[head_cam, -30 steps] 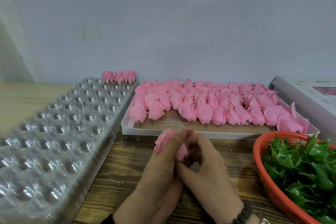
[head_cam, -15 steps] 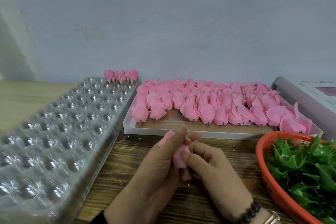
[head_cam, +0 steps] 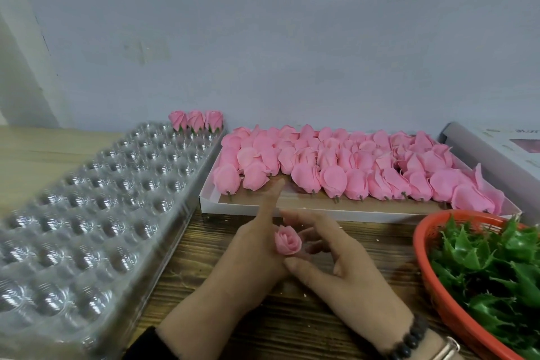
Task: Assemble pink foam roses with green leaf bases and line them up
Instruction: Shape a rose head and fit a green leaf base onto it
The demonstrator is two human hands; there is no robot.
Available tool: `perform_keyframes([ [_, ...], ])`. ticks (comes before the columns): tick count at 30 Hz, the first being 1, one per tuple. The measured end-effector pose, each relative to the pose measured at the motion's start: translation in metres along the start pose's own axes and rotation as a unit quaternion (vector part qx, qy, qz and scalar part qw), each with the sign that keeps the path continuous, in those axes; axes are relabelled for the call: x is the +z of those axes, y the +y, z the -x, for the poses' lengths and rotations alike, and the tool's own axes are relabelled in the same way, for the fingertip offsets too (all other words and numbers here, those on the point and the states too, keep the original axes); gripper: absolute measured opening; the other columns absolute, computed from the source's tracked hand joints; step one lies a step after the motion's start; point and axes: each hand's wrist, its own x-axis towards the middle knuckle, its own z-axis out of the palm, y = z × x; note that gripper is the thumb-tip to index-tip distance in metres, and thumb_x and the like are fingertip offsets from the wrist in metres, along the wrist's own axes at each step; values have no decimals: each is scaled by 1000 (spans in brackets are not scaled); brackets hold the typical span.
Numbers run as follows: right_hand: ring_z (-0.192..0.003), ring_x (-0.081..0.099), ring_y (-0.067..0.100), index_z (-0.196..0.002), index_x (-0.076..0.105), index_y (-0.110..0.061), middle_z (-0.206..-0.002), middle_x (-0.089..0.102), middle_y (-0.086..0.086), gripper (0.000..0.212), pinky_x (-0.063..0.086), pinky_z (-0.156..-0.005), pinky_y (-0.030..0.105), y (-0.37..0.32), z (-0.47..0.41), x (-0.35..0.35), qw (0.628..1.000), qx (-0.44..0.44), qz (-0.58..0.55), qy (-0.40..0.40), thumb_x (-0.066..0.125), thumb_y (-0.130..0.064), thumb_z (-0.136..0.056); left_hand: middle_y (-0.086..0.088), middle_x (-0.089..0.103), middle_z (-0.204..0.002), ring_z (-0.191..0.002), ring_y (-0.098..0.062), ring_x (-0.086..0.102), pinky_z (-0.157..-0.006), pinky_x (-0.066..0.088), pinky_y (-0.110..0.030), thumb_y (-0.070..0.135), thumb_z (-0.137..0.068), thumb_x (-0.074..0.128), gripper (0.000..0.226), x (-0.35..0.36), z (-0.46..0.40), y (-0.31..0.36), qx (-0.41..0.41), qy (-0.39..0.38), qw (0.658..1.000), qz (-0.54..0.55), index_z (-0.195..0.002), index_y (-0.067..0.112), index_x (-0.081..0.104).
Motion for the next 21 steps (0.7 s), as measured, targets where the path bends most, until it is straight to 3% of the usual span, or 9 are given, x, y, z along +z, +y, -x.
perform_keyframes([
  [4,-78,54,2,-103,60,-35,-89,60,-22,37,40,-74,12,-2,1,-3,999,12,-6,-30,65,-18,-70,10,65,-92,-83,2,62,-78,48,-14,14,-69,78,107,0,-1,-6,34,-53,996,-71,-123,64,0],
  [7,-81,54,3,-98,61,-36,-87,59,-18,33,39,-74,14,-4,1,-6,999,0,13,-45,65,-17,-71,13,66,-97,-89,5,61,-80,45,-9,13,-67,79,117,-1,-1,-10,19,-86,995,-54,-124,62,-11],
  [11,-78,56,4,-98,58,-39,-86,60,-14,33,42,-70,18,-4,0,-9,998,9,19,-55,64,-20,-71,15,64,-102,-98,1,59,-91,45,-18,19,-64,82,120,-2,0,-8,3,-114,993,-44,-124,61,-13],
  [14,-74,56,18,-94,59,-39,-82,61,-4,29,46,-69,26,-4,-1,-9,998,19,15,-56,64,-23,-70,19,64,-93,-91,8,59,-86,44,-11,20,-65,83,121,-3,0,-6,-6,-127,991,-34,-128,56,-13],
  [16,-71,56,14,-90,61,-36,-79,61,-5,24,45,-67,23,-4,-1,-9,998,21,12,-56,66,-24,-70,16,65,-98,-94,8,58,-88,44,-11,22,-64,84,125,-2,0,-4,-18,-138,990,-32,-134,51,-15],
  [18,-69,53,10,-85,63,-31,-76,59,-6,16,44,-65,22,-4,-1,-10,998,17,8,-55,69,-22,-74,7,66,-105,-100,-4,60,-97,45,-23,18,-63,84,127,-1,-1,-4,-23,-154,988,-4,-141,45,-12],
  [19,-69,53,12,-82,64,-29,-75,58,-4,15,44,-65,24,-4,-1,-10,998,14,4,-53,71,-18,-76,4,66,-104,-98,-8,61,-98,45,-29,15,-63,84,127,0,0,-4,-24,-161,987,12,-142,44,-10],
  [21,-69,54,23,-75,66,-24,-74,59,6,16,45,-67,31,-4,-1,-10,999,10,0,-43,73,-10,-76,9,67,-90,-88,-3,62,-90,48,-25,14,-61,85,125,0,0,-6,-23,-163,986,17,-139,52,-5],
])
